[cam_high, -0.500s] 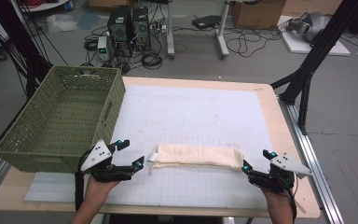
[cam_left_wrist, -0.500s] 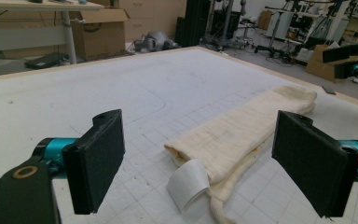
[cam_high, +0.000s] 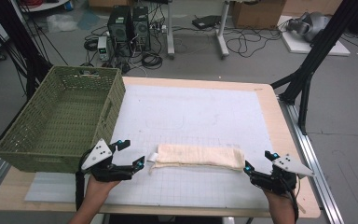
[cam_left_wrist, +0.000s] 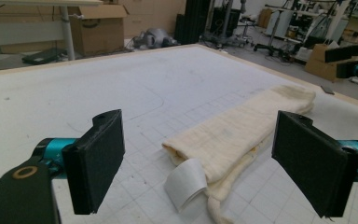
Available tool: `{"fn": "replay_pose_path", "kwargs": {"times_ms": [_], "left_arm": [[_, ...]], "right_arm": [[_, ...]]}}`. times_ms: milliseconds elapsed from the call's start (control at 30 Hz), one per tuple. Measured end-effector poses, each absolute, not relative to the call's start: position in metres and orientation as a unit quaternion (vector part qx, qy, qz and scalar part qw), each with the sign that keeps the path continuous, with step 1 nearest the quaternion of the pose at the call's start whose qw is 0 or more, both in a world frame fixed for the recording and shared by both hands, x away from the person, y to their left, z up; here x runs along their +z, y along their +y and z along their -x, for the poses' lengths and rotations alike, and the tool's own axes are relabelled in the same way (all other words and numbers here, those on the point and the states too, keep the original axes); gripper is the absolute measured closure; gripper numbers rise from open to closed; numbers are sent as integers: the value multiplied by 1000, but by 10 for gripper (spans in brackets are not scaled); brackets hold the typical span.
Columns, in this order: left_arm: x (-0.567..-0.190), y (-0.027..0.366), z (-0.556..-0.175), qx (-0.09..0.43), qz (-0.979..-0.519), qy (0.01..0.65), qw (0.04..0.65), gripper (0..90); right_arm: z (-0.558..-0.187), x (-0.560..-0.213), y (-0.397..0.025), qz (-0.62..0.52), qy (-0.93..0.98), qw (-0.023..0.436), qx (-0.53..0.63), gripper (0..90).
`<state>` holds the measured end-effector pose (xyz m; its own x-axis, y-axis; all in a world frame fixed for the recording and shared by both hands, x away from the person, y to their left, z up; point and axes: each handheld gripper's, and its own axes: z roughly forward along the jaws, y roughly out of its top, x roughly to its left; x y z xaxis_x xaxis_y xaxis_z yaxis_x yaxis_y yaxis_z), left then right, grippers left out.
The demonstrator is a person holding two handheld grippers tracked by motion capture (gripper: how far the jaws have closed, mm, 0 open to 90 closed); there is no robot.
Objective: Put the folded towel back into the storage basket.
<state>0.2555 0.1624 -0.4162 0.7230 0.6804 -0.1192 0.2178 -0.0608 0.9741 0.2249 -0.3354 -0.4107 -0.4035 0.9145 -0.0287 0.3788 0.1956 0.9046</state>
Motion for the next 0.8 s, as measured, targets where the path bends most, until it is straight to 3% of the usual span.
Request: {"fn": "replay_pose_path", "kwargs": {"times_ms": [800], "left_arm": [[-399,159,-255,181,-708,308,609,171]], "right_arm": [[-225,-411,-333,-449,713,304,445,165]]}}
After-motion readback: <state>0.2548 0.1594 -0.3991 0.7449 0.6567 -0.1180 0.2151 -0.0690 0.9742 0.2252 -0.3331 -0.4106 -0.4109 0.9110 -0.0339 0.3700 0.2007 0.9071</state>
